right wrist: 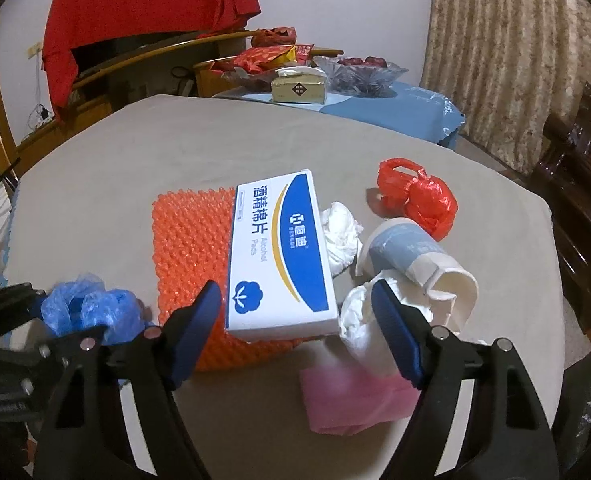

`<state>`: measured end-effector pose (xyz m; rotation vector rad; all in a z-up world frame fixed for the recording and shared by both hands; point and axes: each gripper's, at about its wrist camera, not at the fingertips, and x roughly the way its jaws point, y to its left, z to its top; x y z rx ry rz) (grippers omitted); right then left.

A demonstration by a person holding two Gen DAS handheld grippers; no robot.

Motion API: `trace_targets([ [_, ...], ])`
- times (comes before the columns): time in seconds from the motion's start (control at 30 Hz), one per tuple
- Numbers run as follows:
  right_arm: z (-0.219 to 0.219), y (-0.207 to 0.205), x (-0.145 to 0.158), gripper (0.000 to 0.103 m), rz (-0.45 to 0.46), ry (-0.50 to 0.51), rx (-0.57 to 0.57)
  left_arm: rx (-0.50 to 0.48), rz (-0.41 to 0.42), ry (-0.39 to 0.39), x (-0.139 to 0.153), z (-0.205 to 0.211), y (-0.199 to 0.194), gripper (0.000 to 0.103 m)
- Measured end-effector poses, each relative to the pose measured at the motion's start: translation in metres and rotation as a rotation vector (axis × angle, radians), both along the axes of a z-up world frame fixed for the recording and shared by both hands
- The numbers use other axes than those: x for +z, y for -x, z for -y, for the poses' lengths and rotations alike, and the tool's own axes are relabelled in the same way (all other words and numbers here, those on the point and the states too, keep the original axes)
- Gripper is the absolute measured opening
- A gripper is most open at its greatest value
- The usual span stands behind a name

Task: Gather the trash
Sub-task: 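Lift the blue bag with the left tool while the right tool grasps the alcohol pads box, then carry the bag and box over the bin and open both tools to drop them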

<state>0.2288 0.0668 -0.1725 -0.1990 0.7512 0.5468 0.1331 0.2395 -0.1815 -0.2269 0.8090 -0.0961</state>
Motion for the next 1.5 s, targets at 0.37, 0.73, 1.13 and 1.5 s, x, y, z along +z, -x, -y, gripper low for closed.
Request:
trace_targets([
  [0.37, -0.019, -0.004, -0.004, 0.071, 0.002, 0.032, 0.030, 0.029, -0.005, -0.008, -0.007, -0.001, 0.000, 0.042],
  [0.73, -0.017, 0.000, -0.001, 0.054, -0.022, 0.005, 0.021, 0.126, 0.076, -0.055, 0.026, -0.013, -0.004, 0.042],
  [1.13, 0.018, 0.030, 0.053, 0.054, 0.010, -0.095, 0.013, 0.136, 0.144, -0.091, 0.062, 0.010, 0.000, 0.042],
  [1.5, 0.092, 0.080, 0.095, 0.054, 0.084, -0.137, -0.076, 0.058, 0.199, -0.077, 0.093, 0.059, 0.007, 0.042],
])
